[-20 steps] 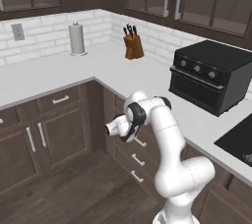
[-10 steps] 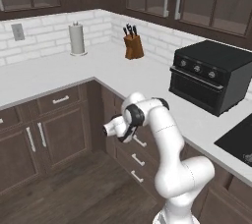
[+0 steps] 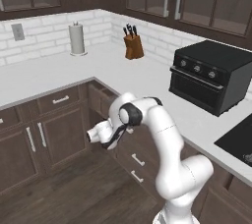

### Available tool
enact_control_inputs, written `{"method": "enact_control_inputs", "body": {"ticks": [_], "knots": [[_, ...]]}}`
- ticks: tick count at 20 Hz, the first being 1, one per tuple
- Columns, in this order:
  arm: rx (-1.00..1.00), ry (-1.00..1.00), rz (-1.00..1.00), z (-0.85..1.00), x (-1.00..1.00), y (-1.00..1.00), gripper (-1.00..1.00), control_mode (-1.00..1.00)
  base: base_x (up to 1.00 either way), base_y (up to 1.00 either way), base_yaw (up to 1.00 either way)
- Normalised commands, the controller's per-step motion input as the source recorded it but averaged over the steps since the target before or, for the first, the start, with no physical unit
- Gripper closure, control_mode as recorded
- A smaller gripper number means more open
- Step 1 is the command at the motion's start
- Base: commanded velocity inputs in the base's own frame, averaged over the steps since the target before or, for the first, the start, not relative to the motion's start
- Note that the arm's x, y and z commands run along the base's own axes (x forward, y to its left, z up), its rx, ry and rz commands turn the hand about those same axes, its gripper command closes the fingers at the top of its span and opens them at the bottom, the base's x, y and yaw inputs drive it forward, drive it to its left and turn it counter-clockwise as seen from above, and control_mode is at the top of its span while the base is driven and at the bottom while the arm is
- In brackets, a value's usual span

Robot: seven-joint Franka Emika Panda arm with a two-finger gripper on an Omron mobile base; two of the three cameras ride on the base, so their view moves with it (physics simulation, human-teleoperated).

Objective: Take a straw from the drawer in front and place it inside the glass cup on the dining counter.

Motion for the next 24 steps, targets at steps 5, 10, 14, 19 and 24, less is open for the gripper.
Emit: {"method": "enact_control_inputs", "body": {"ticks": [5,10,14,19,24], "knots": [[0.00,0.00,0.00,0.00,-0.67,1.00,1.00,-1.00,0.00,0.00,0.00],[0.00,0.00,0.00,0.00,-0.57,1.00,1.00,-1.00,0.00,0.00,0.00],[0.00,0.01,0.00,0.00,-0.50,1.00,1.00,-1.00,0.00,0.00,0.00],[0.04,0.02,0.00,0.05,-0.33,0.61,-1.00,-1.00,0.00,0.00,0.00],[0.31,0.07,0.00,0.56,-0.54,0.07,-1.00,-1.00,0.00,0.00,0.00]]}}
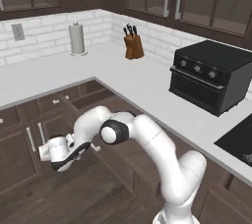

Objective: Take a straw from the drawer in front and place it inside the glass cup on the dining counter.

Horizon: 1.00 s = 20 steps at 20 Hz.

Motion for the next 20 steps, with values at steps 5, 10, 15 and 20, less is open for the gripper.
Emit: {"method": "enact_control_inputs", "body": {"ticks": [5,10,15,20], "knots": [[0.45,0.14,0.00,0.91,-0.60,0.00,-1.00,-1.00,0.00,0.00,0.00],[0.35,0.02,0.00,1.00,-0.31,-0.22,-1.00,-1.00,0.00,0.00,0.00],[0.23,0.00,0.00,1.00,-0.06,-0.73,-1.00,-1.00,0.00,0.00,0.00],[0.19,0.03,-0.04,0.83,0.01,-0.90,-1.00,-1.00,0.00,0.00,0.00]]}}
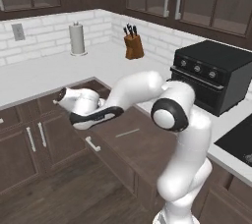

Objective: Take a straw from the drawer in front and place it inside the glass cup on the dining counter.

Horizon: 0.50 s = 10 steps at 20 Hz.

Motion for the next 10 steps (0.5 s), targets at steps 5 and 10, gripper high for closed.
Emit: {"method": "enact_control_inputs", "body": {"ticks": [5,10], "knots": [[0.15,0.09,-0.05,0.36,0.22,-0.87,-1.00,-1.00,0.00,0.00,0.00],[0.20,0.22,0.00,-0.24,0.22,-0.73,-1.00,-1.00,0.00,0.00,0.00]]}}
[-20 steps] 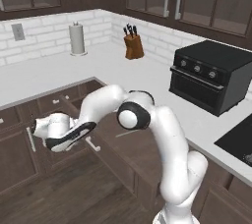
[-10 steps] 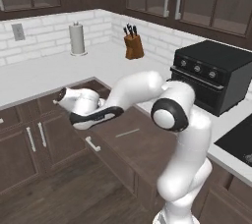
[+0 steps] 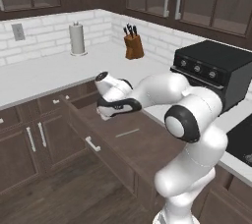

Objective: Take a straw from the drawer in front and place it inside the glass cup on the dining counter.

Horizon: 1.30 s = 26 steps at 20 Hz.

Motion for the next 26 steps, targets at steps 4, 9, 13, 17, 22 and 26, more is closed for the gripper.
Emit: {"method": "enact_control_inputs", "body": {"ticks": [4,9,13,17,22,26], "knots": [[0.22,0.28,0.05,-0.65,0.18,-0.43,-1.00,-1.00,0.00,0.00,0.00],[0.18,0.27,0.10,-0.79,0.19,-0.08,-1.00,-1.00,0.00,0.00,0.00],[0.13,0.23,0.11,-0.83,0.16,0.00,-1.00,-1.00,0.00,0.00,0.00],[0.07,0.13,0.11,-0.78,0.02,0.04,-1.00,-1.00,0.00,0.00,0.00],[0.03,0.02,0.12,-0.60,0.00,0.25,-1.00,-1.00,0.00,0.00,0.00],[0.00,0.00,0.11,-0.43,0.00,0.38,-1.00,-1.00,0.00,0.00,0.00]]}}
